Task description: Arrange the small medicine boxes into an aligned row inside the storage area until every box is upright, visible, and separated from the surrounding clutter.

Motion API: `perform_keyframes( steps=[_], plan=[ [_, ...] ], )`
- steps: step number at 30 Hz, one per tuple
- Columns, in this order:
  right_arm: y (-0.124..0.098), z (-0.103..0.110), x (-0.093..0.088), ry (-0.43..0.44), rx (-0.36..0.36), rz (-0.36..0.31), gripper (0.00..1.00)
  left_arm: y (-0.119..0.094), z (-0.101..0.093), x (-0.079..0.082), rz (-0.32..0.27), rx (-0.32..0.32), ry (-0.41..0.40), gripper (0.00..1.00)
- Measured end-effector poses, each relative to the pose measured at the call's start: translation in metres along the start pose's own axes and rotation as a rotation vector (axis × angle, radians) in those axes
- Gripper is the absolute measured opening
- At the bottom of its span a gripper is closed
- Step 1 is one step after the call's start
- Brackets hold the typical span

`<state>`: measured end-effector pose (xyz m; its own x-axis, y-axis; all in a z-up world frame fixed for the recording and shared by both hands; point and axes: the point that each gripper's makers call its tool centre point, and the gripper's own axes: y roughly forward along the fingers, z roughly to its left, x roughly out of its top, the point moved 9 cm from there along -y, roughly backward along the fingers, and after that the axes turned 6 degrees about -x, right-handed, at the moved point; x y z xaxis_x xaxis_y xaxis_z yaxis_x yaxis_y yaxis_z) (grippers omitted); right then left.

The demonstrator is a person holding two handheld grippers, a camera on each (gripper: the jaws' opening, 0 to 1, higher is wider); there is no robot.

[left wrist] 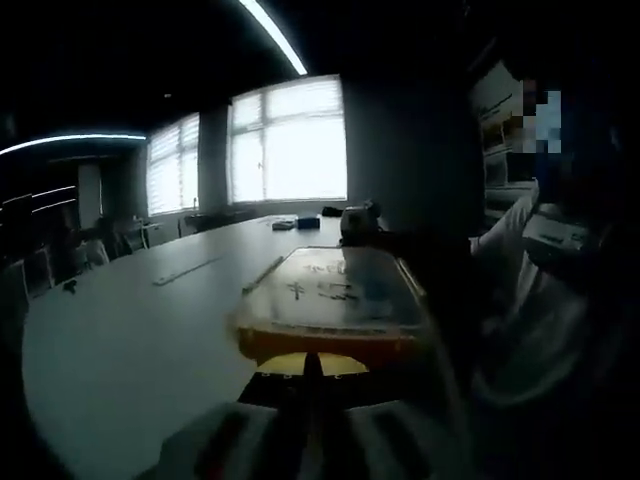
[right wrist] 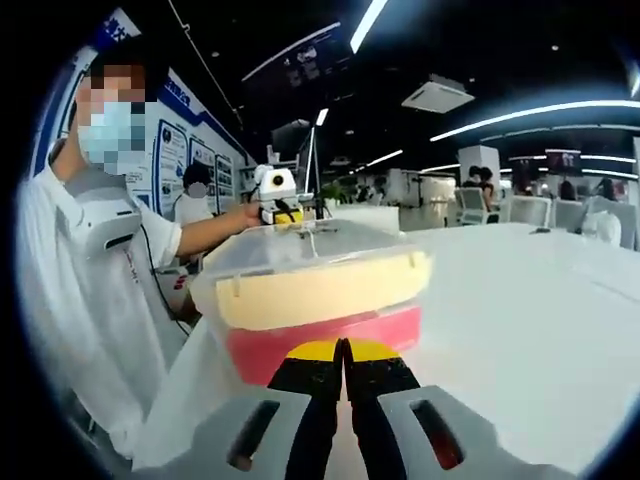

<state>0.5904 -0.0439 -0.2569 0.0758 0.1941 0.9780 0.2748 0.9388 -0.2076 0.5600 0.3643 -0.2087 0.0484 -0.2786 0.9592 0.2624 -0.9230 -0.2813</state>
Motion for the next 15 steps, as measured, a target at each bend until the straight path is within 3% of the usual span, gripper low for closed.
perform_keyframes(
  steps=[2,5,7,15],
  plan=[
    [0.000,0.000,0.001,-0.011,0.002,0.007,0.00,0.000,0.000,0.000,0.001,0.001,-0.003,0.00],
    [0.000,-0.001,0.003,-0.025,0.005,0.013,0.00,0.000,0.001,-0.003,0.057,0.023,0.014,0.00],
    [0.000,-0.001,0.005,-0.041,0.004,0.012,0.00,0.004,0.000,-0.001,0.024,-0.014,-0.002,0.00],
    [0.000,-0.003,0.011,-0.045,0.007,0.006,0.00,0.001,0.003,0.005,0.029,-0.023,0.025,0.00]
  ],
)
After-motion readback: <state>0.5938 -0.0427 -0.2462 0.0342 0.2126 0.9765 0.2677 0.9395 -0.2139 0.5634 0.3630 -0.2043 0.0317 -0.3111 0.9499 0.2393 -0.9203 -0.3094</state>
